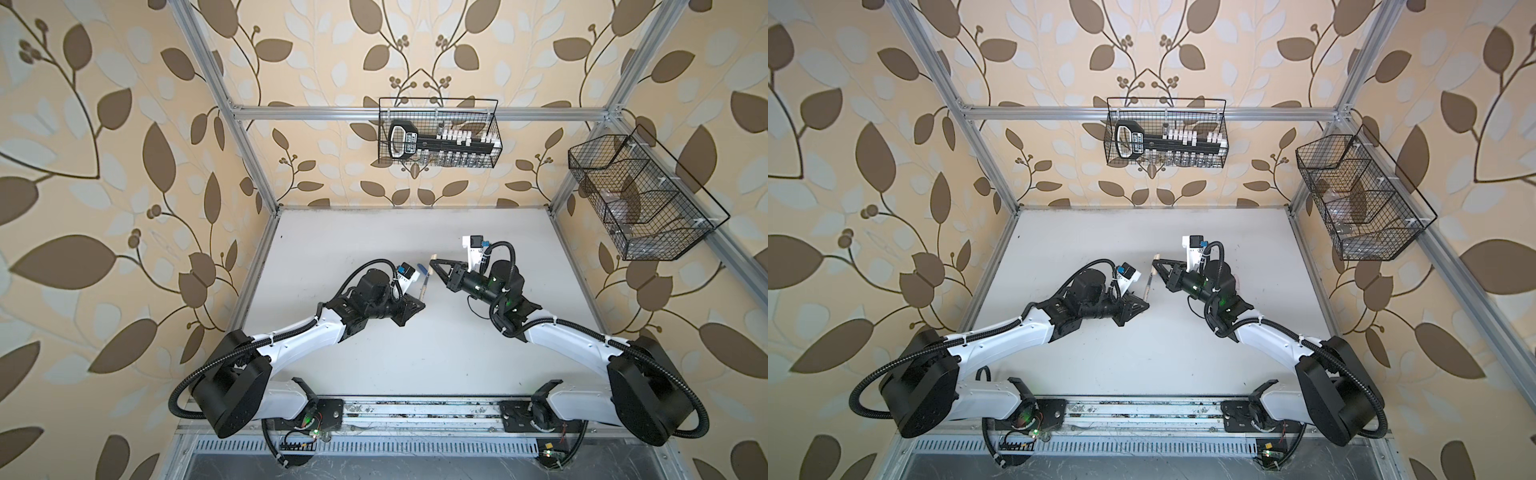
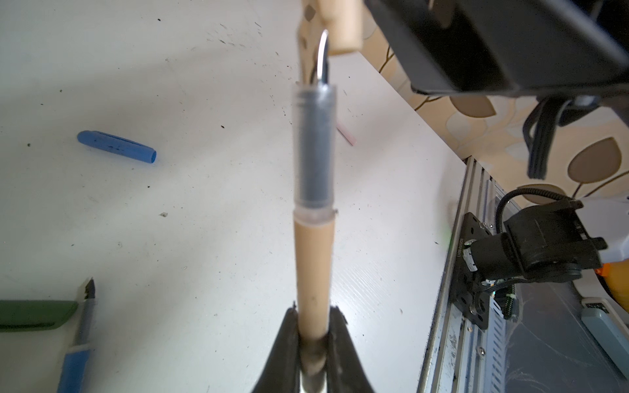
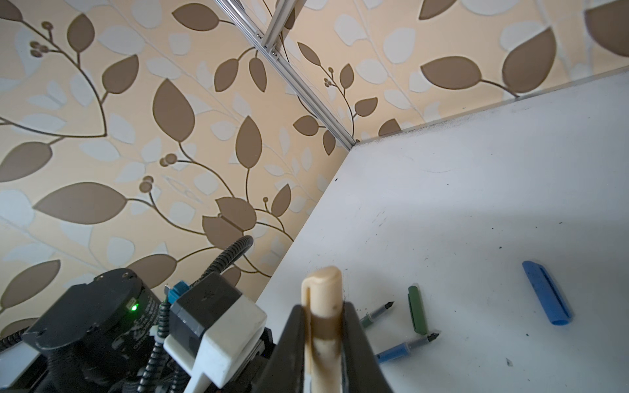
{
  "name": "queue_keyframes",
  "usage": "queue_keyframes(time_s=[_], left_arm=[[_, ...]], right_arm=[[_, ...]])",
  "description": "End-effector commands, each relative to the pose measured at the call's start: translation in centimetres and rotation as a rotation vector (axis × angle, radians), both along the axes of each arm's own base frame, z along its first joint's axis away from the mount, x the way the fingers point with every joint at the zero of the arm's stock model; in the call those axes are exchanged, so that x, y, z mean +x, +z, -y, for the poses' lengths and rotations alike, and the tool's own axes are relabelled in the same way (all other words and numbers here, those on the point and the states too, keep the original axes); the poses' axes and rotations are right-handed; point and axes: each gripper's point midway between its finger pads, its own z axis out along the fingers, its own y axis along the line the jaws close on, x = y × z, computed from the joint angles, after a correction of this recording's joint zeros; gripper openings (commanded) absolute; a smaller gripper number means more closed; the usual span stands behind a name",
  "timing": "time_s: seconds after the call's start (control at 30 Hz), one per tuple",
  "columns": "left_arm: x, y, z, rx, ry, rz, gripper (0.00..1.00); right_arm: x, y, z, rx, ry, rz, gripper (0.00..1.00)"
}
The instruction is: Insert the pens into the pen caps
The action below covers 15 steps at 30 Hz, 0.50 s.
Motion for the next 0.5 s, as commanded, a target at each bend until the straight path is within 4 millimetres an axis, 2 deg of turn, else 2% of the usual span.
queue_keyframes(time_s=[0.0, 0.23, 0.47], left_arm=[[0.1, 2.6, 0.5, -0.043, -0.02, 0.075, 0.14], [0.1, 2.6, 0.5, -0.044, -0.02, 0.076, 0.15], [0.1, 2.7, 0.5, -0.046, -0.018, 0.077, 0.15]], right_arm=[[0.2, 3.2, 0.1, 0.025, -0.004, 0.075, 0.17], [0.2, 4.6, -0.3, 0.034, 0.013, 0.106, 0.17], [0.1, 2.6, -0.6, 0.022, 0.018, 0.064, 0.17]])
